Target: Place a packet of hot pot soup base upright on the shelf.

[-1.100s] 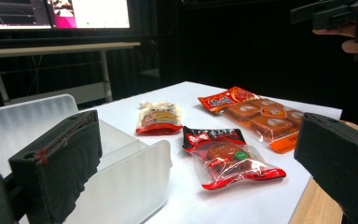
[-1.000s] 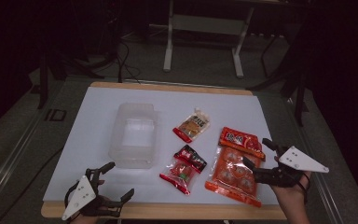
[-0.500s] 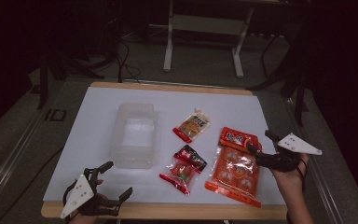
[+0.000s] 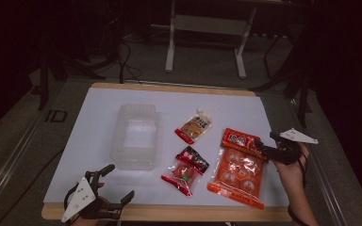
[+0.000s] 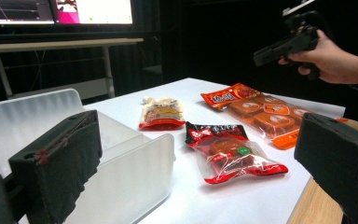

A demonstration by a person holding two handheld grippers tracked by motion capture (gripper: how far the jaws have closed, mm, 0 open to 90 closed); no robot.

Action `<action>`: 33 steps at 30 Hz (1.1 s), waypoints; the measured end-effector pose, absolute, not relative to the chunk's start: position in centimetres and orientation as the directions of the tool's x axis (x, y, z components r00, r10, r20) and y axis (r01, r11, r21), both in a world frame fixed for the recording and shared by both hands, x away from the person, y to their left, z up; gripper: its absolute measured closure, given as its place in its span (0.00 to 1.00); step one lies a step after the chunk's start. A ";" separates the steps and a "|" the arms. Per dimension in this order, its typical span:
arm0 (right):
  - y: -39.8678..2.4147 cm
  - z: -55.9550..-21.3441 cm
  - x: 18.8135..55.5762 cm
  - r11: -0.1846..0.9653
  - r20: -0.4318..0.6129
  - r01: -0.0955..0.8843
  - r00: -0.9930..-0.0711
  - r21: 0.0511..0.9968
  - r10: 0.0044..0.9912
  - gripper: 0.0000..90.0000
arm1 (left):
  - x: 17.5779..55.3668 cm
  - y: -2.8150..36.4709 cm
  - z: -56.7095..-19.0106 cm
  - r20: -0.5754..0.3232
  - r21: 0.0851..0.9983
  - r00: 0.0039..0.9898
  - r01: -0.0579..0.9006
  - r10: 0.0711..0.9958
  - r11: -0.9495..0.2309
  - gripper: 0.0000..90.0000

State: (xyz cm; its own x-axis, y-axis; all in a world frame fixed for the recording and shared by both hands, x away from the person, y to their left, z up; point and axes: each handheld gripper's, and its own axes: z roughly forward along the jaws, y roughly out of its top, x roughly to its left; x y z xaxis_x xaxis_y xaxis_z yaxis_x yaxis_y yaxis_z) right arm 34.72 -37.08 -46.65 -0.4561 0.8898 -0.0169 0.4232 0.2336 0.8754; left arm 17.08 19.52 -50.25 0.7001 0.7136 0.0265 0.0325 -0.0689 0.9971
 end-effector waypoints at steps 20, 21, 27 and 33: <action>-38.2 -53.0 38.5 0.255 0.019 0.613 -0.404 0.747 0.915 0.38 | 16.7 20.0 -50.4 0.008 0.997 0.687 0.051 0.726 -0.059 0.01; -38.3 -53.0 38.5 0.252 0.031 0.617 -0.410 0.746 0.911 0.41 | 16.7 20.1 -50.4 0.007 0.997 0.688 0.055 0.726 -0.061 0.01; -37.8 -53.3 38.4 0.263 0.047 0.634 -0.429 0.727 0.902 0.56 | 16.8 20.1 -50.4 0.000 0.997 0.691 0.056 0.723 -0.053 0.01; -36.9 -53.1 38.2 0.297 -0.008 0.633 -0.418 0.715 0.909 0.84 | 16.6 19.9 -50.3 0.017 0.996 0.697 0.049 0.717 -0.071 0.01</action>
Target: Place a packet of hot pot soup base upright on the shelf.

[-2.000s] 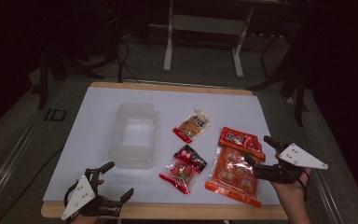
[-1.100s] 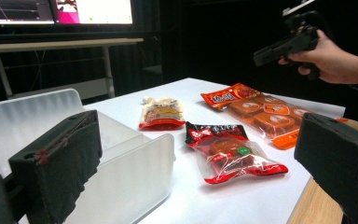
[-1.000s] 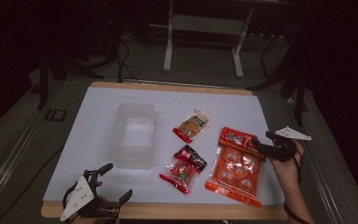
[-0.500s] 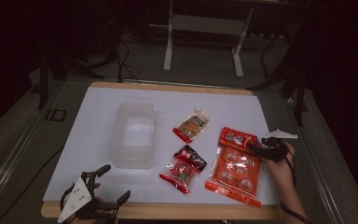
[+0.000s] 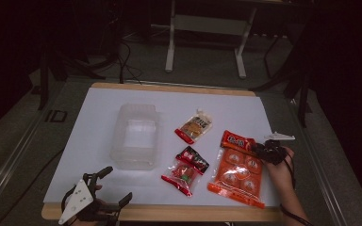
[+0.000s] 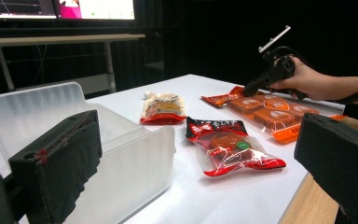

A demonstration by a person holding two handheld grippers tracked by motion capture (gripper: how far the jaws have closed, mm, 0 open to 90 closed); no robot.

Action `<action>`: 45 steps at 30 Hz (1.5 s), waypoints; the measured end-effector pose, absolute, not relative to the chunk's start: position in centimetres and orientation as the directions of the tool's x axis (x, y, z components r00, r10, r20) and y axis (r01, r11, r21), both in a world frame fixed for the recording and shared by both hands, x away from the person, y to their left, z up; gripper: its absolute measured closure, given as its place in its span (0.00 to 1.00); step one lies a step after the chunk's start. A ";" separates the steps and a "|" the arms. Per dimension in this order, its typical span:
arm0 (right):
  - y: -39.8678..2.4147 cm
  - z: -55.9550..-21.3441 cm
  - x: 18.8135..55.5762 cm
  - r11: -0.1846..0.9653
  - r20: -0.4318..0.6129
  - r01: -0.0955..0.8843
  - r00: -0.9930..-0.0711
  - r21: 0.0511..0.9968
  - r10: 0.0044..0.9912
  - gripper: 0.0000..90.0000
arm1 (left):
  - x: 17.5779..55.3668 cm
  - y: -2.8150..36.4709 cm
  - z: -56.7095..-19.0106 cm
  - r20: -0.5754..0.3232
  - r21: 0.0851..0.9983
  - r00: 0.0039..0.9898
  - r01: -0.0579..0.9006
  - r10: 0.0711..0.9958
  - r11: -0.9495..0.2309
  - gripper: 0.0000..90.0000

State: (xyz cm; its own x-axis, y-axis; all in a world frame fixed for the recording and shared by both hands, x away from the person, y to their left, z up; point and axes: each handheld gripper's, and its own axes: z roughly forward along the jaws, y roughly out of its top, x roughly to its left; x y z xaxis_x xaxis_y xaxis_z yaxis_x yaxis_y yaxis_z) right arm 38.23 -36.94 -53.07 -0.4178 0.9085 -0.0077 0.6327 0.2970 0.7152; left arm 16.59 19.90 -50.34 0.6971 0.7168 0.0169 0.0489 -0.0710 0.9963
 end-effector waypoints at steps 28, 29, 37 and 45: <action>-35.5 -47.2 36.5 0.282 -0.032 0.517 -0.440 0.808 0.898 0.98 | 16.8 19.8 -50.5 0.019 0.996 0.695 0.049 0.719 -0.074 0.01; -35.3 -46.9 36.3 0.282 -0.034 0.508 -0.442 0.814 0.896 0.98 | 16.8 19.8 -50.5 0.019 0.996 0.695 0.049 0.719 -0.075 0.01; -34.4 -44.3 34.9 0.290 -0.064 0.430 -0.468 0.855 0.881 0.98 | 16.8 19.8 -50.5 0.021 0.996 0.696 0.049 0.717 -0.076 0.01; -33.3 -41.8 33.0 0.306 -0.098 0.343 -0.508 0.888 0.856 0.98 | 16.8 19.8 -50.5 0.025 0.996 0.696 0.045 0.718 -0.079 0.01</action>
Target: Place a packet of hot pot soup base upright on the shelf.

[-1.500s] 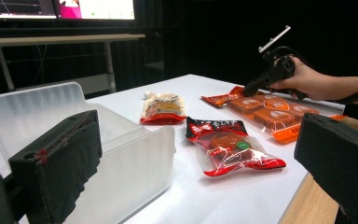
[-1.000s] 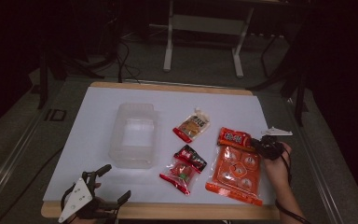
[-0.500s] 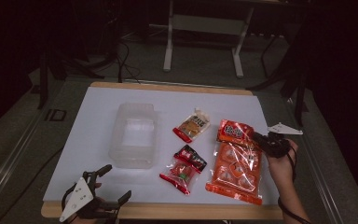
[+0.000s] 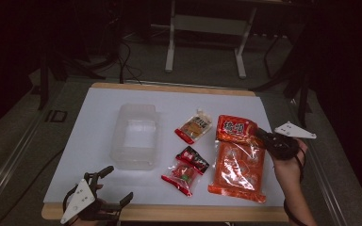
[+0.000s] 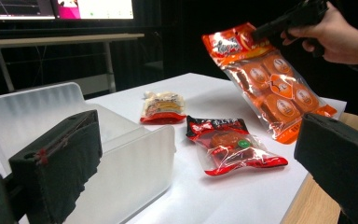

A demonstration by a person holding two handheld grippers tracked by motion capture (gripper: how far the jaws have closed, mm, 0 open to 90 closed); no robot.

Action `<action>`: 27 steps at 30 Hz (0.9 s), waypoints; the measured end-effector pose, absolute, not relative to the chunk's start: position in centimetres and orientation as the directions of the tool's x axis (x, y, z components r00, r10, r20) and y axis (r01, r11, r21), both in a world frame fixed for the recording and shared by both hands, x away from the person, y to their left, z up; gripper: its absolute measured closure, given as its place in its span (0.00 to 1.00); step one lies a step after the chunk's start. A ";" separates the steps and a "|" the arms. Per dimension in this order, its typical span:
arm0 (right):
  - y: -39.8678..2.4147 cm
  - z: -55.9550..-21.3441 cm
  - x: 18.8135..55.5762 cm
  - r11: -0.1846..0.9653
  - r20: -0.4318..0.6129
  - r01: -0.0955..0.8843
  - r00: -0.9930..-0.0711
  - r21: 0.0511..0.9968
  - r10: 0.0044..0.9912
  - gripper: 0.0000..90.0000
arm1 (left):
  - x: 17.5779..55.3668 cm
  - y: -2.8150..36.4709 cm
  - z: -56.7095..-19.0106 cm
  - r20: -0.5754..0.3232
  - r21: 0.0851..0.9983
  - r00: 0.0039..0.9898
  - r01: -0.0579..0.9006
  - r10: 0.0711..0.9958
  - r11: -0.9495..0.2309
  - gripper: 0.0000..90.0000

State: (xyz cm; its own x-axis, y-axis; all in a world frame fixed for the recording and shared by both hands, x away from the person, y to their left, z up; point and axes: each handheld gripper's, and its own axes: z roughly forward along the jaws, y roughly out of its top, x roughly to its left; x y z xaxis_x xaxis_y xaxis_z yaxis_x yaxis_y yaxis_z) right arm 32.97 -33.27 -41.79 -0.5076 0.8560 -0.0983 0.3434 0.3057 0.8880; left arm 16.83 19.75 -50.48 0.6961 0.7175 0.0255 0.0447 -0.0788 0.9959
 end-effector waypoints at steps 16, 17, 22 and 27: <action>-31.7 -38.5 28.4 0.322 -0.149 0.202 -0.586 0.925 0.796 0.98 | 16.6 18.1 -49.8 0.006 0.990 0.718 0.094 0.696 -0.106 0.01; -31.6 -38.4 28.1 0.319 -0.147 0.197 -0.591 0.927 0.793 0.98 | 16.5 17.8 -49.6 0.008 0.988 0.727 0.100 0.687 -0.116 0.01; -31.2 -37.6 26.6 0.332 -0.175 0.154 -0.609 0.931 0.774 0.98 | 15.9 16.3 -48.7 0.024 0.986 0.765 0.087 0.644 -0.140 0.01; -30.8 -36.7 25.2 0.319 -0.172 0.101 -0.672 0.942 0.720 0.98 | 15.8 15.0 -48.5 0.046 0.986 0.789 0.065 0.613 -0.156 0.01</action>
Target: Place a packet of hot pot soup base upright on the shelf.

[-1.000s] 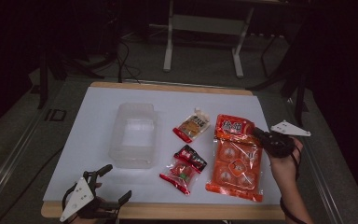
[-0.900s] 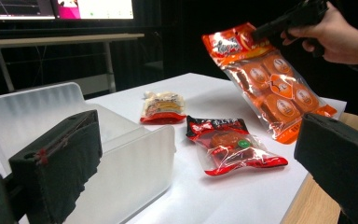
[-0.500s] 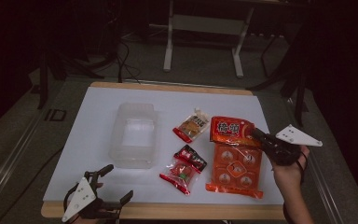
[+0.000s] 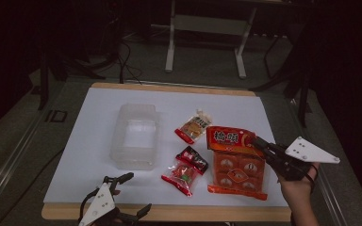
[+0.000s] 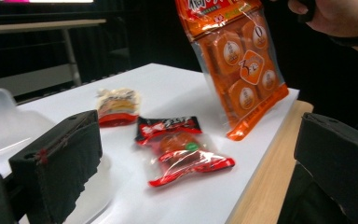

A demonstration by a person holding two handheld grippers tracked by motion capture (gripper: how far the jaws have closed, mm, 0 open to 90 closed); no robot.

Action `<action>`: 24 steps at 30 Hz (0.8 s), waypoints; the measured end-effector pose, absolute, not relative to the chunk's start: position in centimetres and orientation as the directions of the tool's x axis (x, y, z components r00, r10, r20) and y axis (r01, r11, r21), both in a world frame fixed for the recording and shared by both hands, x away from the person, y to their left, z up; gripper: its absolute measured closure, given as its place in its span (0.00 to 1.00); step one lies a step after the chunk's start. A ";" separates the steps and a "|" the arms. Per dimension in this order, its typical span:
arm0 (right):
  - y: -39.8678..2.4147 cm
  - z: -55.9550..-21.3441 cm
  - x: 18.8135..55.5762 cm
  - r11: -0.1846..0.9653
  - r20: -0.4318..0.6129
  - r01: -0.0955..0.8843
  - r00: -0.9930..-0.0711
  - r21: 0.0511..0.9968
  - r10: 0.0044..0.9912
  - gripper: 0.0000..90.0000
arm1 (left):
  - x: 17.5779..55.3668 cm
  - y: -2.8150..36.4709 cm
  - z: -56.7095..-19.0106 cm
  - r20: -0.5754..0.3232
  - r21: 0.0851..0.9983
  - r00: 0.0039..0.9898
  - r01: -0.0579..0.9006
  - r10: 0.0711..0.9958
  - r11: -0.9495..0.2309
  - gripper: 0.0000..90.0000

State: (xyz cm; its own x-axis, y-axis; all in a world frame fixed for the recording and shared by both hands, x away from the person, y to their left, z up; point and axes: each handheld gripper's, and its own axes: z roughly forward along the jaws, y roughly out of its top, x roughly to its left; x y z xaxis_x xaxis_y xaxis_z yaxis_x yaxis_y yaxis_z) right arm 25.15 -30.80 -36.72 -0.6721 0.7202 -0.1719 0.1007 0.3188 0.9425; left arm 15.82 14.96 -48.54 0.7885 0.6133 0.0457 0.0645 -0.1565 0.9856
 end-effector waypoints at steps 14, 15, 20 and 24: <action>-29.4 -33.4 23.2 0.335 -0.247 -0.014 -0.704 0.942 0.666 0.98 | 17.6 14.0 -47.4 -0.010 0.990 0.808 0.092 0.590 -0.109 0.01; -29.3 -33.2 23.2 0.333 -0.248 -0.017 -0.703 0.943 0.667 0.98 | 17.8 13.9 -47.1 -0.009 0.991 0.809 0.086 0.587 -0.105 0.01; -28.8 -31.9 23.1 0.331 -0.259 -0.031 -0.693 0.943 0.673 0.98 | 18.9 13.1 -45.9 -0.023 0.989 0.829 0.101 0.559 -0.109 0.01; -28.4 -31.2 22.7 0.324 -0.259 -0.042 -0.700 0.945 0.665 0.98 | 19.8 12.2 -45.3 -0.057 0.990 0.850 0.115 0.524 -0.079 0.01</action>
